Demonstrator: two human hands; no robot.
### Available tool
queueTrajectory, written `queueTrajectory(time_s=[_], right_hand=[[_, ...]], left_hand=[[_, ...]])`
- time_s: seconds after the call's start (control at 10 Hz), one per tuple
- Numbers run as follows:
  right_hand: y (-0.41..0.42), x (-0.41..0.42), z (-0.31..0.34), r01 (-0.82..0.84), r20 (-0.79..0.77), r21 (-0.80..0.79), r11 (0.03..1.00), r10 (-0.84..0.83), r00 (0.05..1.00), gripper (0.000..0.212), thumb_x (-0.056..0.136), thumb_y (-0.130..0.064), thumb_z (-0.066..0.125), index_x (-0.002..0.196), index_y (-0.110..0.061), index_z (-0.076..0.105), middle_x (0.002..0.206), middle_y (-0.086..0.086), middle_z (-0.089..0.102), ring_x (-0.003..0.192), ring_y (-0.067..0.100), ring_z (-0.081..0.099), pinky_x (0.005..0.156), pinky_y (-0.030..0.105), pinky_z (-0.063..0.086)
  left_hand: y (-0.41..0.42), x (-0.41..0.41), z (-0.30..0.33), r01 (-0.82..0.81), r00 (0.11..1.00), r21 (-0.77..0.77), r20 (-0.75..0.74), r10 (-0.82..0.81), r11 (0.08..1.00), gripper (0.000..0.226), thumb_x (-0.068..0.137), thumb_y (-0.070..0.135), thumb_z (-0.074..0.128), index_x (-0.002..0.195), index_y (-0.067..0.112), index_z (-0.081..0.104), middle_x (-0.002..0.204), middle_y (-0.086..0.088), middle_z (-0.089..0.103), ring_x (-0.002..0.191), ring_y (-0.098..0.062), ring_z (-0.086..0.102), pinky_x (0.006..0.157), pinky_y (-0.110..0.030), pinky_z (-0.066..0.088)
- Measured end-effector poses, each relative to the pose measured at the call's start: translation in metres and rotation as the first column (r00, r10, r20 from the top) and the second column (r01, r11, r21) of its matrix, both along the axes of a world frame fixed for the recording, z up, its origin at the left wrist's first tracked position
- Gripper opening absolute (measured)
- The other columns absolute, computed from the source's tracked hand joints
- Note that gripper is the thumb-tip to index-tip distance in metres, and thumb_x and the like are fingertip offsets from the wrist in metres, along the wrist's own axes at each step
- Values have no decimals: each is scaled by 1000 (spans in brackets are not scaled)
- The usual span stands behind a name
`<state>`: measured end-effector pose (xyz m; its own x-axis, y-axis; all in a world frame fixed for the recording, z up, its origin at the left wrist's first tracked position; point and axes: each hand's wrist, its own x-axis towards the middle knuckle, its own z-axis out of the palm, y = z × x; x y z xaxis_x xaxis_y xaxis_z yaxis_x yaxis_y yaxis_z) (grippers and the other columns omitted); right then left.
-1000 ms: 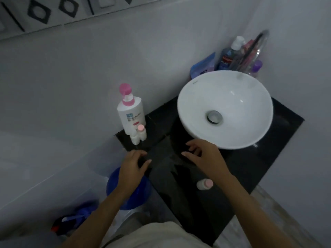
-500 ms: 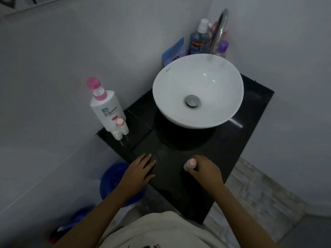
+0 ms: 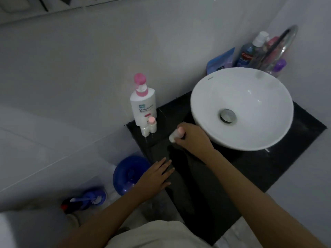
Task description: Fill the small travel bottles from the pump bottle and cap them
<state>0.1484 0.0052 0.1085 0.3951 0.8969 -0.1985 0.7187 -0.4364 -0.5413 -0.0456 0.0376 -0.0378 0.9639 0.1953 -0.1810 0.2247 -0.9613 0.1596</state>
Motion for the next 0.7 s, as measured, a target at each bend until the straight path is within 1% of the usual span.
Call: queueTrajectory(time_s=[0.1, 0.2, 0.3, 0.4, 0.5, 0.6, 0.7], right_hand=[[51, 4, -4, -61, 22, -98, 993, 64, 998, 26, 88, -22, 55, 107, -4, 55, 103, 13, 64, 95, 27, 61, 77, 29, 44], [83, 5, -16, -96, 39, -116, 989, 101, 994, 27, 85, -18, 57, 107, -4, 51, 102, 16, 62, 91, 30, 60, 71, 31, 44], [101, 6, -31, -115, 51, -148, 982, 124, 991, 27, 83, -15, 58, 107, -4, 50, 103, 17, 61, 90, 30, 60, 70, 32, 46], [112, 6, -40, -124, 36, -160, 979, 131, 991, 29, 82, -13, 60, 107, -4, 49, 106, 18, 60, 91, 30, 59, 68, 31, 43], [117, 5, -46, -120, 10, -146, 982, 123, 992, 30, 81, -12, 62, 108, -3, 50, 108, 18, 60, 93, 31, 60, 68, 29, 40], [118, 4, -43, -115, -11, -157, 981, 115, 993, 32, 81, -13, 64, 108, -5, 49, 108, 17, 60, 93, 31, 60, 69, 30, 42], [110, 3, -50, -116, -13, -145, 983, 116, 993, 45, 77, -20, 68, 113, -9, 45, 110, 16, 57, 97, 31, 59, 75, 36, 49]], left_hand=[[-1, -2, -1, -3, 1000, 32, 24, 2, 999, 53, 90, 50, 35, 133, 22, 49, 142, -6, 50, 132, -26, 46, 107, -40, 36], [-3, -3, -3, -16, 998, 52, 61, 13, 999, 53, 89, 50, 39, 132, 23, 50, 141, -5, 51, 132, -25, 46, 107, -40, 36], [-4, -4, -6, -26, 997, 64, 69, 22, 998, 53, 88, 52, 42, 133, 24, 49, 142, -3, 50, 134, -24, 44, 108, -39, 32], [-4, -4, -5, -26, 997, 73, 78, 21, 997, 52, 88, 52, 41, 132, 25, 49, 142, -3, 50, 134, -23, 44, 108, -39, 30], [-4, -3, -4, -39, 996, 81, 77, 33, 996, 52, 88, 52, 37, 130, 26, 51, 141, -2, 52, 132, -22, 47, 107, -38, 33], [-3, -4, -2, -48, 996, 71, 83, 42, 996, 52, 87, 52, 39, 131, 25, 48, 141, -3, 52, 131, -22, 47, 106, -38, 36], [-3, -3, -6, -68, 993, 54, 101, 62, 996, 55, 84, 53, 47, 131, 25, 45, 140, -3, 52, 131, -23, 47, 105, -40, 39]])
